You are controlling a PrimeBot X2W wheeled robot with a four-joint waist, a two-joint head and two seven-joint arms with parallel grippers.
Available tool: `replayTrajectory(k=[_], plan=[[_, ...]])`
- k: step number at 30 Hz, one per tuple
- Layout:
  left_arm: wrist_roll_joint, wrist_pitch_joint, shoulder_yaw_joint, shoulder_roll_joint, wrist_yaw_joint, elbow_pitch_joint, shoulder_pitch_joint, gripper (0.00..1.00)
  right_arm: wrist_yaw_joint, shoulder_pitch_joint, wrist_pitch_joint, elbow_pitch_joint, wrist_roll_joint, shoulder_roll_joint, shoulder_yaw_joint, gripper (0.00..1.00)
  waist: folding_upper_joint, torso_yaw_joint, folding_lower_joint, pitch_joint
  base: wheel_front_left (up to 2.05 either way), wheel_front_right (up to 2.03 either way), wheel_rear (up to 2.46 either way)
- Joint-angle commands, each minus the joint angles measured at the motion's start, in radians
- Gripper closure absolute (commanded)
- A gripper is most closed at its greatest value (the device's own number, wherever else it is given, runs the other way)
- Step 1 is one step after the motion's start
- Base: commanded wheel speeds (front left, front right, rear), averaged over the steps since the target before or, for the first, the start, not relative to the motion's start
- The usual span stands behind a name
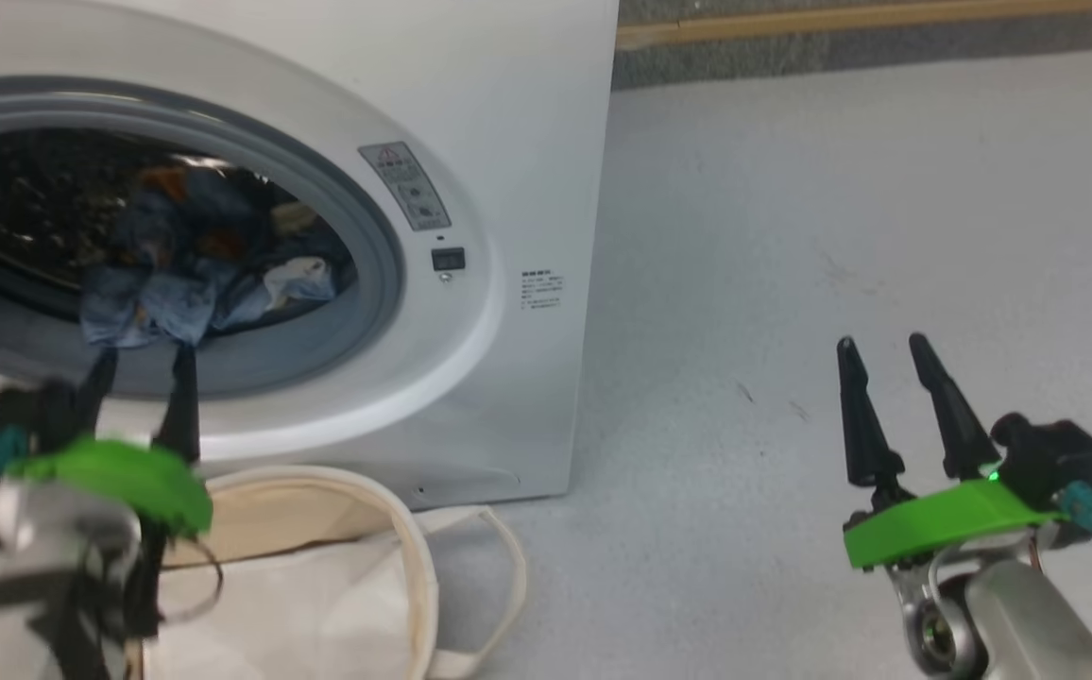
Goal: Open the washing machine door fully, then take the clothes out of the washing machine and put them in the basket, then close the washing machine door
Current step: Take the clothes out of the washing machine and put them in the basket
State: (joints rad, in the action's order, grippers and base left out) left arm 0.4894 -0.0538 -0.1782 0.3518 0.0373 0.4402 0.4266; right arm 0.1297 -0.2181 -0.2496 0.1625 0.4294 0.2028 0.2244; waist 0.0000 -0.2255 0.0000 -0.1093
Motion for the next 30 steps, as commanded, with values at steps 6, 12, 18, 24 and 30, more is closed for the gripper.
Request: replayTrajectory(k=[6,12,18,24,30], plan=[[-0.073,0.095,-0.011,0.057,0.041,0.094,0.256,0.0,0.001,-0.06,-0.012,-0.054,0.007,0.014,0.004,0.0,0.0,-0.036,0.0,-0.102,0.0,0.0,0.0],[-0.142,0.178,-0.052,0.069,0.097,0.276,0.46,0.0,0.001,-0.085,-0.012,-0.065,0.009,0.006,-0.006,0.0,0.0,-0.074,0.0,-0.185,0.0,0.0,0.0],[-0.174,0.201,-0.089,0.057,0.091,0.434,0.611,0.0,0.001,-0.101,-0.012,-0.074,0.01,0.003,-0.023,0.0,0.0,-0.095,0.0,-0.249,0.0,0.0,0.0],[-0.192,0.208,-0.116,0.037,0.086,0.566,0.728,0.0,0.001,-0.118,-0.012,-0.087,0.009,-0.002,-0.032,0.0,0.0,-0.097,0.0,-0.305,0.0,0.0,0.0],[-0.184,0.219,-0.141,-0.012,0.032,0.658,0.815,0.0,0.001,-0.131,-0.012,-0.096,0.01,-0.005,-0.039,0.0,0.0,-0.086,0.0,-0.351,0.0,0.0,0.0]])
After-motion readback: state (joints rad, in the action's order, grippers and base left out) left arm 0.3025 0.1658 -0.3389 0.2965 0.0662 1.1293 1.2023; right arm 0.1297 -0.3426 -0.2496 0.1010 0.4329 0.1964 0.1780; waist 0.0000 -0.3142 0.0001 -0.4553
